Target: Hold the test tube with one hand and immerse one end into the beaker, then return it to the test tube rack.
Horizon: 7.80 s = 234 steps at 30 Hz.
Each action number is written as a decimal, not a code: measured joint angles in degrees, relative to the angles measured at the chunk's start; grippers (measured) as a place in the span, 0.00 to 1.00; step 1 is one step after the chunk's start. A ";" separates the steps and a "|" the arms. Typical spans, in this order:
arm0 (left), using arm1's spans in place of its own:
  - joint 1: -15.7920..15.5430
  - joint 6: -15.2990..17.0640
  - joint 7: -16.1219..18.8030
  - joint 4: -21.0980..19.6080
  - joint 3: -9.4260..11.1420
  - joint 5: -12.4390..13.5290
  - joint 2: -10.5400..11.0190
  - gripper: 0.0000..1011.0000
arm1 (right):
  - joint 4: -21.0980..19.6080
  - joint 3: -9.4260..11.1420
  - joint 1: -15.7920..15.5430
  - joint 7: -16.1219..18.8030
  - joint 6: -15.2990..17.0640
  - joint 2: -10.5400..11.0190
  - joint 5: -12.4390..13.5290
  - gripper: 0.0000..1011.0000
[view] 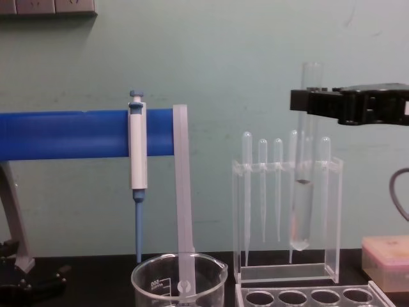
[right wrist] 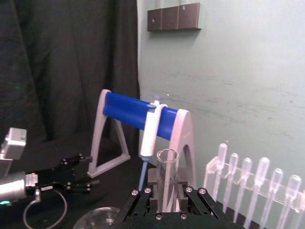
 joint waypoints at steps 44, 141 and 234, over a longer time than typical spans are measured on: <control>0.00 0.00 0.00 0.00 0.00 0.00 0.00 0.99 | 19.35 -14.60 7.21 5.95 -15.16 -11.76 -9.61 0.22; 0.00 0.00 0.00 0.00 0.00 0.00 0.00 0.99 | 21.71 -12.98 3.90 6.61 -15.89 -13.71 -11.81 0.22; 0.00 0.00 0.00 0.00 0.00 0.00 0.00 0.99 | 21.71 -12.97 3.90 6.60 -15.89 -13.72 -11.82 0.22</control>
